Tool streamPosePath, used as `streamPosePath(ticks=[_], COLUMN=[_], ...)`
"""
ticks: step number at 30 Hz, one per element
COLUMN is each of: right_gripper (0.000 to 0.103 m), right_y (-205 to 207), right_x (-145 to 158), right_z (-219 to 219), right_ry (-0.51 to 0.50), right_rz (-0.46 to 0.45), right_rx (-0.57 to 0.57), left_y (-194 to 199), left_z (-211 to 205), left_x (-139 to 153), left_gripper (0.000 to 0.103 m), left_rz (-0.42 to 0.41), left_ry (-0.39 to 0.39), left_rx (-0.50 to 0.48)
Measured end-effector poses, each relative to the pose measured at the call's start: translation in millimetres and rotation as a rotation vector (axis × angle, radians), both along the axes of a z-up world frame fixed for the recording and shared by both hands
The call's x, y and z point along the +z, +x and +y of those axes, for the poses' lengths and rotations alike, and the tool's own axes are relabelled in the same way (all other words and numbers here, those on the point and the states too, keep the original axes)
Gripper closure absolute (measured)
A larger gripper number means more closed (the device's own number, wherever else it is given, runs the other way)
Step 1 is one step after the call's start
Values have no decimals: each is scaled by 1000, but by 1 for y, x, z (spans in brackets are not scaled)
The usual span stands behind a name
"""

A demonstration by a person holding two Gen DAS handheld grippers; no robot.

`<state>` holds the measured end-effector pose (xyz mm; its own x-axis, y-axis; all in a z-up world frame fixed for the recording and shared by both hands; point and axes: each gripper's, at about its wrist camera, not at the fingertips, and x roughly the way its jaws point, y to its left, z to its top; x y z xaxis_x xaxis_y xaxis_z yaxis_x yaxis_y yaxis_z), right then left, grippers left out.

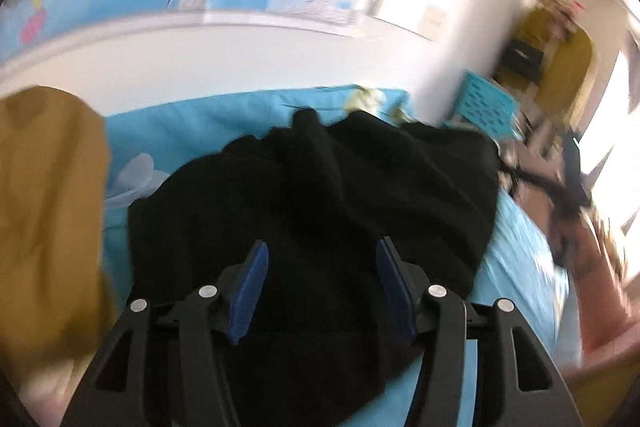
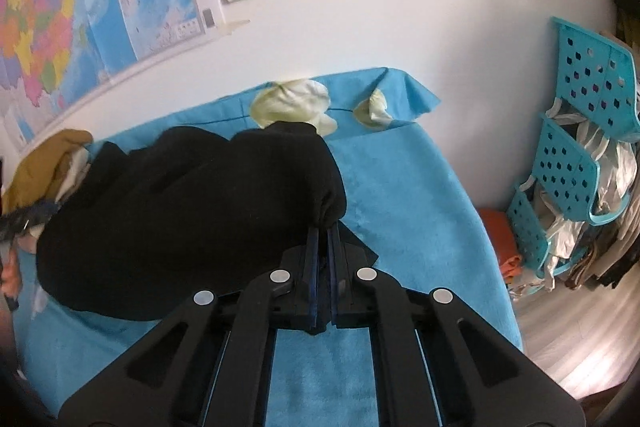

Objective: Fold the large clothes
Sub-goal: 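Press the folded black jacket flat with both grippers closed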

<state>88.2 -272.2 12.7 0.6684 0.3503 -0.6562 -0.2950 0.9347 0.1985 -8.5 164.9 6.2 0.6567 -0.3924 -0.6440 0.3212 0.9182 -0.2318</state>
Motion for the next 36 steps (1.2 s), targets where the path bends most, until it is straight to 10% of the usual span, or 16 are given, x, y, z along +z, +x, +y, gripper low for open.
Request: streamPosePath(ticks=[5, 8, 9, 13, 16, 18, 21, 23, 27, 31, 32, 33, 36], right_gripper=[99, 99, 100, 100, 100, 99, 92, 87, 25, 26, 40, 76, 92], right_y=[-3, -3, -3, -12, -9, 0, 1, -5, -17, -19, -17, -14, -11], right_x=[1, 3, 4, 29, 30, 10, -5, -6, -4, -16, -18, -21, -16], right_z=[-1, 0, -1, 0, 5, 10, 7, 1, -7, -3, -2, 0, 5], right_ry=[21, 35, 40, 25, -7, -30, -10, 19, 58, 95, 119, 160, 150], right_rz=[2, -3, -5, -86, -98, -26, 30, 43, 57, 86, 90, 94, 84], right_rx=[-12, -19, -23, -29, -40, -35, -41, -48, -48, -4, 15, 51, 73], left_y=[-40, -40, -39, -33, -41, -53, -57, -55, -42, -33, -35, -40, -46], left_z=[-4, 8, 11, 46, 54, 37, 13, 3, -3, 2, 8, 15, 28], left_x=[-31, -41, -40, -19, -10, -9, -17, -29, -49, -50, -47, -43, -32], left_gripper=[60, 79, 100, 103, 102, 92, 29, 33, 38, 80, 85, 93, 98], left_rz=[73, 79, 78, 56, 56, 35, 58, 94, 123, 112, 117, 122, 121], left_ry=[179, 145, 149, 206, 115, 69, 116, 113, 121, 98, 55, 17, -24], left_rx=[-2, 63, 90, 278, 218, 120, 106, 82, 133, 193, 206, 223, 258])
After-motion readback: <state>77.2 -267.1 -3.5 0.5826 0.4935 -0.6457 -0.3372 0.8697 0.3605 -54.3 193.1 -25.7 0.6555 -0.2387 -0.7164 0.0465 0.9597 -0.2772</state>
